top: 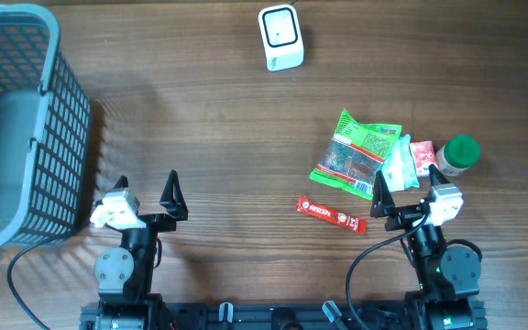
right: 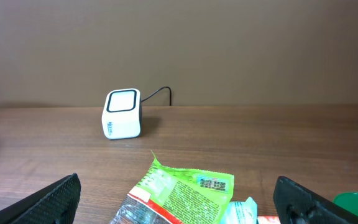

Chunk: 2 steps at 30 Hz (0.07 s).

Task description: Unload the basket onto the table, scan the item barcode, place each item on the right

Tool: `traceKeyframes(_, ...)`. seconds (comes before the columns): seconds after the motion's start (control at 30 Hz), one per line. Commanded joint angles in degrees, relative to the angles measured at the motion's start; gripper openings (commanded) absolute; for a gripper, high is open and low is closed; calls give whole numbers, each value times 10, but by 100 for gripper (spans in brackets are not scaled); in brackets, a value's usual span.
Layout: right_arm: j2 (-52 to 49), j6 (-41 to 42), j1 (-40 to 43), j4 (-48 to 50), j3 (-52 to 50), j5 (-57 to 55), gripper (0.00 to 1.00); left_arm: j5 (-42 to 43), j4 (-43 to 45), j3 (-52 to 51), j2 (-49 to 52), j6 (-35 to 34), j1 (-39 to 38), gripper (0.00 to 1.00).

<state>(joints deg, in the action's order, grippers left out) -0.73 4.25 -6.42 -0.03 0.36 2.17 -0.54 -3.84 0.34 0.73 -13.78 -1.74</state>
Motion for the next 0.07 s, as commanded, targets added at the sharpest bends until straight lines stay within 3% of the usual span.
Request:
traceKeyframes(0.0,5,4,3,2,-1,9,100,11,-5,0,-5,12,5,100)
traceKeyframes(0.03,5,4,3,2,-1,9,99,11,-5,0,-5,12,5,100)
